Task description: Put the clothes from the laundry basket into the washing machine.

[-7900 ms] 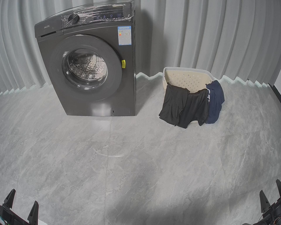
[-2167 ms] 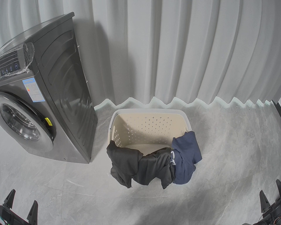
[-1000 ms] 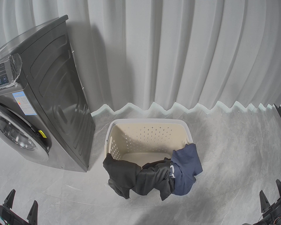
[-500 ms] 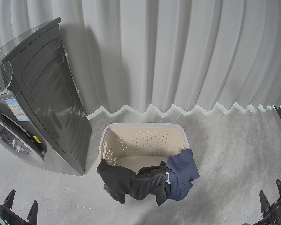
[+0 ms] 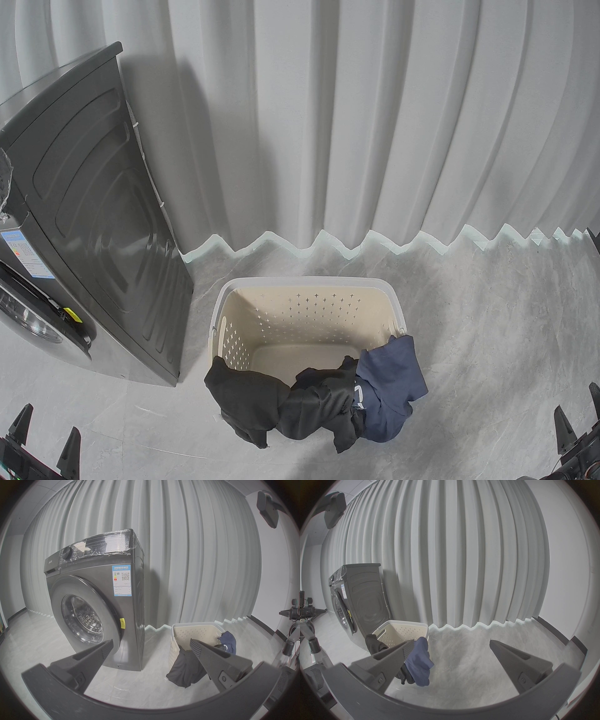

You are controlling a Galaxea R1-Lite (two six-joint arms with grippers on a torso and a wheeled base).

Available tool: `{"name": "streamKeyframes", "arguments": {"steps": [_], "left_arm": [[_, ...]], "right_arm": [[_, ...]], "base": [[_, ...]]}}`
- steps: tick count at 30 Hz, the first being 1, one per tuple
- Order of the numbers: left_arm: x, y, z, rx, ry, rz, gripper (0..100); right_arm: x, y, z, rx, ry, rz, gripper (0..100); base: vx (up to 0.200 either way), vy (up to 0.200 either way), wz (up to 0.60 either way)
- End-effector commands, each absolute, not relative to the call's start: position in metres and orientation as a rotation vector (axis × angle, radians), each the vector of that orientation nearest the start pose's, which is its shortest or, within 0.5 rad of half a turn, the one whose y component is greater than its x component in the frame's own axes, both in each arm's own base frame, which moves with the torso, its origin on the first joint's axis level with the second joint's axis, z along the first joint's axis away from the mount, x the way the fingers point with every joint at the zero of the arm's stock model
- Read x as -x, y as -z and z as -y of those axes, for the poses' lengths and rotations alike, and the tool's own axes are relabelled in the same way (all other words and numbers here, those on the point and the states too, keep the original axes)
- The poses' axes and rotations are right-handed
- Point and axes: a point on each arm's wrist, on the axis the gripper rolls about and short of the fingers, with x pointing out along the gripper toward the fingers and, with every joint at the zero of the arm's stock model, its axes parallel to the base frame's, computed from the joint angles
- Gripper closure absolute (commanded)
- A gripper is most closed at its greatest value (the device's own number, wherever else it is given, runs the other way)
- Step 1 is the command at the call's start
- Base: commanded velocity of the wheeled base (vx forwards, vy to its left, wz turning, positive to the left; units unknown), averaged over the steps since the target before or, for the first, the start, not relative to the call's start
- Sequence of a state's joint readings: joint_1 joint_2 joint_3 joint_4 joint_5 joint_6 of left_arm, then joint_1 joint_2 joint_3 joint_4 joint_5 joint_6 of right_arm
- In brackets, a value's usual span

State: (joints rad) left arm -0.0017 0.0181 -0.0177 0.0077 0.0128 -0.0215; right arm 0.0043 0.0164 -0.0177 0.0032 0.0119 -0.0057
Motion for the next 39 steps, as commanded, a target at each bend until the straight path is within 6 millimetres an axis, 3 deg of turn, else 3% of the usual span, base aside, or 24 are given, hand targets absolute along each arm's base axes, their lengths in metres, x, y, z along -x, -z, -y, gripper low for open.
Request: {"name": "streamKeyframes", "arguments": {"steps": [1,26,35,39], "left_arm": [[0.0229,-0.0751,-0.0003,0.023,-0.012,-0.006,0],[0.0229,-0.0751,-0.0003,0.023,-0.012,-0.006,0],[0.0229,-0.0751,-0.0003,0.021,-0.011,-0.006,0],[0.0229,-0.0751,-0.0003,0.021,-0.011,-0.006,0]], "right_arm": [[0.0229,-0.0756,-0.0002,0.006,-0.017,-0.001,0],[0.0229,-0.0756,-0.0002,0.006,-0.017,-0.001,0],[0.0229,-0.0756,-0.0002,0.006,-0.017,-0.001,0],[0.0229,-0.0756,-0.0002,0.006,-0.017,-0.001,0]], "base": [[0.0,0.0,0.0],[0.168,0.0,0.0],[0.0,0.0,0.0],[0.0,-0.2,0.0]]}}
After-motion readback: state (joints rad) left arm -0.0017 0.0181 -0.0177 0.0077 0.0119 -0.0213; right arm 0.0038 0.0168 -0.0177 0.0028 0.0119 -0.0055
